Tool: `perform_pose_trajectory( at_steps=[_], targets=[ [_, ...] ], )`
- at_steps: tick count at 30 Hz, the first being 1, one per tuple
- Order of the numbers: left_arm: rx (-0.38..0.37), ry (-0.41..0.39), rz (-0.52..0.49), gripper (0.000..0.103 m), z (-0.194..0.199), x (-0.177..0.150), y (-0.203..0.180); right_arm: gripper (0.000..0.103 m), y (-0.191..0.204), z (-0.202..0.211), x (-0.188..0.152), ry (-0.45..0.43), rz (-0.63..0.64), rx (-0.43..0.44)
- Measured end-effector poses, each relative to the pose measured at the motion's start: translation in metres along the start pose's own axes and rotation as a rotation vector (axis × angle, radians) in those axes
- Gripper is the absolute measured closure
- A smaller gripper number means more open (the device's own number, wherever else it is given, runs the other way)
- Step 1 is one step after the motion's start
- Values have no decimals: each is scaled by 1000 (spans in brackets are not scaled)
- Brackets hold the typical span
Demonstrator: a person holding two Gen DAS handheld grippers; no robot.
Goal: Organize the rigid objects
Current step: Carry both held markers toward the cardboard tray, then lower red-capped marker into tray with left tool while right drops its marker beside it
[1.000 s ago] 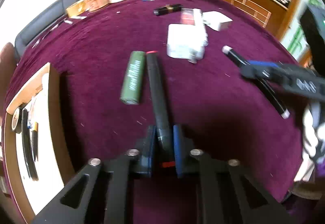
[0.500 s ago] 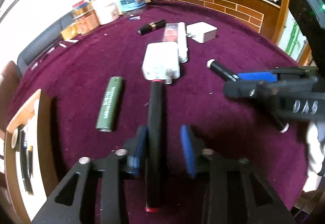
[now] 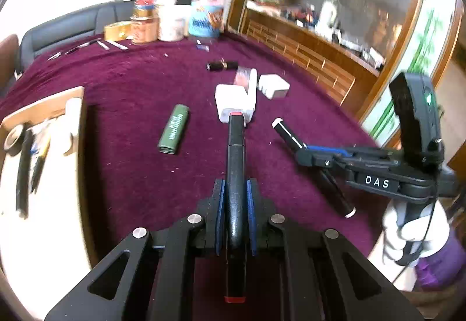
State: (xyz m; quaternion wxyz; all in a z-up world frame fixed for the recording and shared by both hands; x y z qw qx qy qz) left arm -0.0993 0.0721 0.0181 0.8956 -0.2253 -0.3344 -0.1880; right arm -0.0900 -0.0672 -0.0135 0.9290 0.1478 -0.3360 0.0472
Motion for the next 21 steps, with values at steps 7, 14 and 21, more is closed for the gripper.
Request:
perform_pose_trajectory(
  at_steps=[7, 14, 21],
  targets=[
    [-7, -138, 128, 92, 64, -3, 33, 90, 66, 34, 17, -73, 69, 110],
    [87, -218, 257, 92, 117, -14, 99, 90, 143, 35, 37, -60, 130, 266],
    [212, -168, 335, 92, 125, -20, 173, 90, 196, -18, 49, 61, 85, 371]
  ],
)
Point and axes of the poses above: each gripper's, at about its wrist camera, not at the fingertips, and z roughly against the way its jaws point, y to its left, x to its top, the point moved 6 cm from there along -z, roughly the way its jaws point, and after that the axes turned 4 degrees about -x, right-handed, at the moved point
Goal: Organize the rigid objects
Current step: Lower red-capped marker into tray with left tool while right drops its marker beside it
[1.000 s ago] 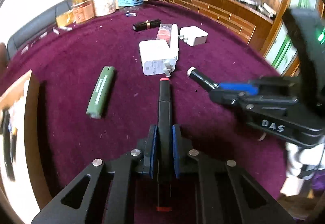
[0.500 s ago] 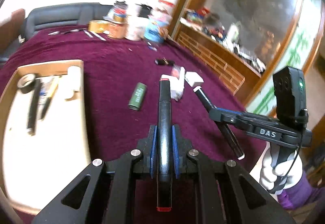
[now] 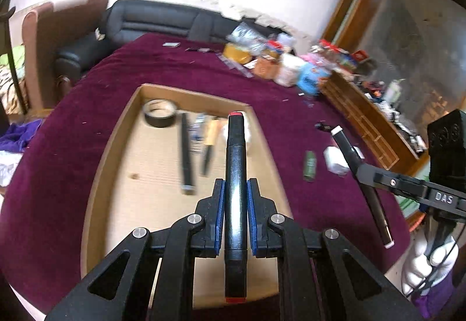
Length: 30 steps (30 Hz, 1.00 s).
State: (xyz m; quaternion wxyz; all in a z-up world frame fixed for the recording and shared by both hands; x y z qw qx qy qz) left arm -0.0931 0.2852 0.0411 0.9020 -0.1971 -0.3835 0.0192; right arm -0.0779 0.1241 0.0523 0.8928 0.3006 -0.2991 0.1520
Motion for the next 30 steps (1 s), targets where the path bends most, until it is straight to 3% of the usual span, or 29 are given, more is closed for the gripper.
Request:
perform_pose_trajectory(
  at_steps=[6, 11, 16, 17, 19, 22, 27, 30],
  targets=[
    [87, 89, 53, 92, -37, 11, 51, 90, 1, -69, 8, 111, -86, 25],
    [131, 179, 100, 92, -68, 8, 75, 90, -3, -115, 8, 179, -134, -15],
    [106, 179, 116, 90, -69, 9, 75, 90, -7, -139, 11, 195, -138, -69],
    [90, 171, 123, 88, -68, 9, 75, 90, -7, -142, 13, 196, -133, -80],
    [50, 160, 154, 70, -65, 10, 78, 89, -10, -148, 16, 196, -123, -109],
    [-6, 129, 189, 62, -57, 14, 76, 89, -11, -148, 22, 174, -95, -148],
    [1, 71, 208, 54, -36, 13, 74, 89, -4, -133, 29, 122, -54, -127],
    [25, 49, 225, 44, -27, 9, 74, 76, -8, -108, 33, 58, -36, -131]
  ],
)
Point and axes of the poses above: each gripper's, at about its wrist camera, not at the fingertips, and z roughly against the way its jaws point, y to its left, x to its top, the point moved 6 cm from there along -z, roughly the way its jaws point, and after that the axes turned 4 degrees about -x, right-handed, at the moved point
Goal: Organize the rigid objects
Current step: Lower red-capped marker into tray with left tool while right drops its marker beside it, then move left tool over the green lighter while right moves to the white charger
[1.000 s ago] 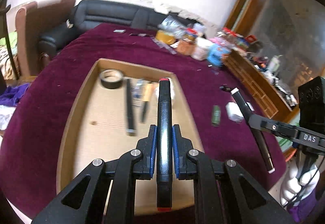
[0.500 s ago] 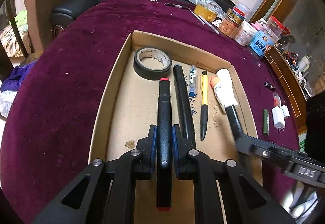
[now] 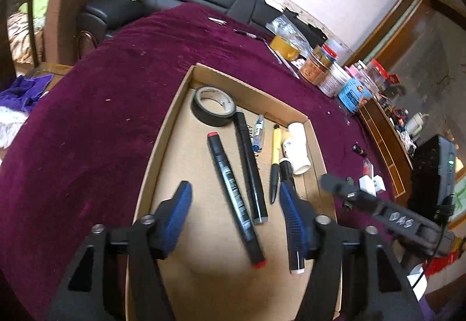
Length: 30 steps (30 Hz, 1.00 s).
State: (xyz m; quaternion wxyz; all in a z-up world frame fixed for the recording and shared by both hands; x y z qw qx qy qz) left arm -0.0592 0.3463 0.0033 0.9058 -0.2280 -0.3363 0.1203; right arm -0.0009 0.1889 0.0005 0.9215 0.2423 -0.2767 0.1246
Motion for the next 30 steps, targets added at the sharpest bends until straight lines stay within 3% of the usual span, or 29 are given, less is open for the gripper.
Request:
perform_pose_trajectory(
  at_steps=[2, 5, 9, 12, 13, 14, 15, 16, 18, 19, 20, 22, 24, 27, 30],
  targets=[
    [25, -15, 4, 44, 6, -3, 0, 61, -7, 20, 2, -51, 6, -11],
    [108, -55, -9, 44, 19, -8, -5, 60, -18, 49, 6, -123, 39, -44],
    [221, -280, -168, 43, 72, -11, -49, 60, -33, 102, 10, -240, 126, -139],
    [240, -458, -297, 30, 113, -15, -94, 60, -44, 154, 14, -402, 209, -307],
    [229, -516, -337, 20, 126, -17, -111, 52, -49, 174, 14, -467, 225, -364],
    [205, -561, -372, 13, 136, -19, -128, 35, -54, 195, 14, -538, 233, -423],
    [138, -595, -410, 1, 144, -23, -148, 24, -61, 218, 11, -620, 228, -477],
    [73, -583, -425, 1, 144, -25, -159, 12, -68, 236, 8, -684, 218, -506],
    [-120, -412, -420, 1, 116, -33, -183, 0, -92, 265, 2, -799, 168, -548],
    [-209, -292, -395, 1, 92, -43, -193, 0, -107, 270, 3, -797, 128, -563],
    [-245, -205, -376, 1, 71, -55, -199, 0, -126, 269, 4, -760, 71, -568],
    [-225, -92, -382, 2, 37, -74, -207, 0, -172, 256, 6, -630, -67, -515],
    [-212, -33, -388, 2, 17, -85, -213, 0, -215, 242, 0, -546, -191, -510],
    [-188, 54, -368, 2, -6, -93, -217, 0, -260, 225, -12, -496, -267, -562],
    [-126, 122, -350, 2, -28, -93, -215, 0, -299, 206, -19, -446, -364, -498]
  ],
)
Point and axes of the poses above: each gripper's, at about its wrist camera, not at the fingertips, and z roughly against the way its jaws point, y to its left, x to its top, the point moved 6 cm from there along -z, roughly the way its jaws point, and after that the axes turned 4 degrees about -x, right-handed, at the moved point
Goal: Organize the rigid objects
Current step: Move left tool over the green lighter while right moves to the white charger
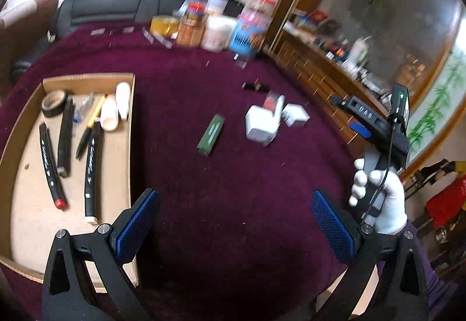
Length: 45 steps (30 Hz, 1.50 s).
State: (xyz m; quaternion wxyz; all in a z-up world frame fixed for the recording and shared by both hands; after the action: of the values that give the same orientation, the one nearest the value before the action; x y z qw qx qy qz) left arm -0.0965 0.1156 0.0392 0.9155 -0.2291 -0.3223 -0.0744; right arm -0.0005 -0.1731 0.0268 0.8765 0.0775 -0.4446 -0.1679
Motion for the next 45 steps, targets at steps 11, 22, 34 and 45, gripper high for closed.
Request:
perform_pose_trajectory(
  at_steps=[11, 22, 34, 45],
  targets=[
    [196, 97, -70, 3, -85, 27, -9, 3, -31, -38, -21, 134, -196, 162],
    [298, 153, -108, 41, -155, 53, 20, 3, -24, -48, -26, 175, -161, 162],
    [295, 65, -181, 84, -161, 57, 11, 3, -16, -50, -28, 191, -120, 148],
    [78, 20, -91, 87, -97, 46, -12, 3, -16, -52, -29, 188, -109, 137]
  ],
)
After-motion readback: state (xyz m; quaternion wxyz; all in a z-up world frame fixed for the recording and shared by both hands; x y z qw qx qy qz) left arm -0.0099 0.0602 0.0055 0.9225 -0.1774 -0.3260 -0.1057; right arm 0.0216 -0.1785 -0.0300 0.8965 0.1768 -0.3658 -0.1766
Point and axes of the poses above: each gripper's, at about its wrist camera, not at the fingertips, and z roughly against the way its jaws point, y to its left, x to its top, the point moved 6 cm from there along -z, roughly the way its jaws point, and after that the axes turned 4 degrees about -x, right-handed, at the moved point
